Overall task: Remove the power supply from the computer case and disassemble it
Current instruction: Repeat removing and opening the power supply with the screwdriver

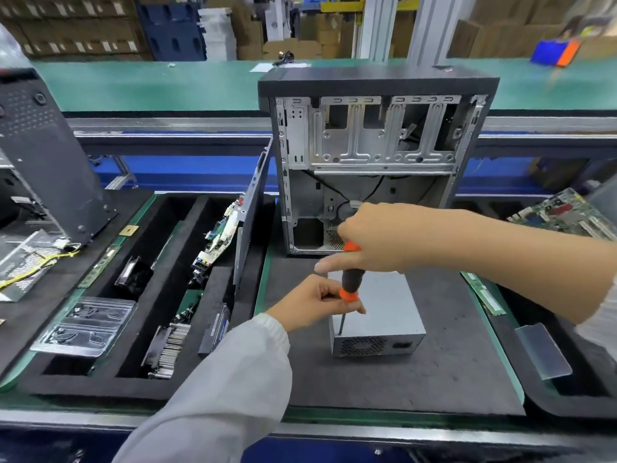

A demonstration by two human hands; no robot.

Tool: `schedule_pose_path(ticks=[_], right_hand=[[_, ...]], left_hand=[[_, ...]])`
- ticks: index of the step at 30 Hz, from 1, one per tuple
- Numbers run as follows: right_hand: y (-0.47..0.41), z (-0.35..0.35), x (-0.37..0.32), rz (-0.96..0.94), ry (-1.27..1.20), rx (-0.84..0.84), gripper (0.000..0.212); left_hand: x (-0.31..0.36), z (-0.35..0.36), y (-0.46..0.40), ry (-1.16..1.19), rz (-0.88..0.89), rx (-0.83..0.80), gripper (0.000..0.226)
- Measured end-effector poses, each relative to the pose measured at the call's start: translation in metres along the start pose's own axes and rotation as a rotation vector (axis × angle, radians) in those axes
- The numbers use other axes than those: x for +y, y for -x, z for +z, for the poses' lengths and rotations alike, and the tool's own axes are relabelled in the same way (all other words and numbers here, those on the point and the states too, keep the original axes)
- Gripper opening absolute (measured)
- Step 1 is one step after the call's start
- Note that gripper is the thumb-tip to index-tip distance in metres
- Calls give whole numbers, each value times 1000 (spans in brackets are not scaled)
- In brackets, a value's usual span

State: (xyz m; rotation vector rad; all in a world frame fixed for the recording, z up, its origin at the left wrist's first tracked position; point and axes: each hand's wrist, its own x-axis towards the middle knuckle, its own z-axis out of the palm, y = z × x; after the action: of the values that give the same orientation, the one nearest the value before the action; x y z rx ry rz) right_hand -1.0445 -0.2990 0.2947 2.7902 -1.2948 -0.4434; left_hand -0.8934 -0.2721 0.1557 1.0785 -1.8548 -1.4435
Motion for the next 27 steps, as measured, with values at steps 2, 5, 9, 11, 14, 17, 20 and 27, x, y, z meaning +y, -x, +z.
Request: schedule_pose_path(ticks=[2,5,9,11,14,17,20,27], right_hand=[[-3,4,-4,-2,93,31,60],[5,-7,3,-111,-77,-160,10],[15,-15,2,2,-194,-180,57],[11,-10,-6,166,-112,-119,70],[7,-5,-13,173,95,-29,57],[13,-14,-6,10,-66,-172,16],[19,-19,-2,-14,-168,-212,54],[6,-8,-11,99,77,-39,38]], left_hand=[[2,-1,-2,-16,8,-22,10],[5,-2,-3,15,2,-43,9],[3,-2,-5,98,-24,-13,12],[2,-4,-5,75,-23,-11,18],[4,-4,-4,84,-20,-28,9],[2,-4,-5,104,5,-59,7],[2,-5,-7,80,30,-86,8],[5,-6,-7,40,-3,-76,11]])
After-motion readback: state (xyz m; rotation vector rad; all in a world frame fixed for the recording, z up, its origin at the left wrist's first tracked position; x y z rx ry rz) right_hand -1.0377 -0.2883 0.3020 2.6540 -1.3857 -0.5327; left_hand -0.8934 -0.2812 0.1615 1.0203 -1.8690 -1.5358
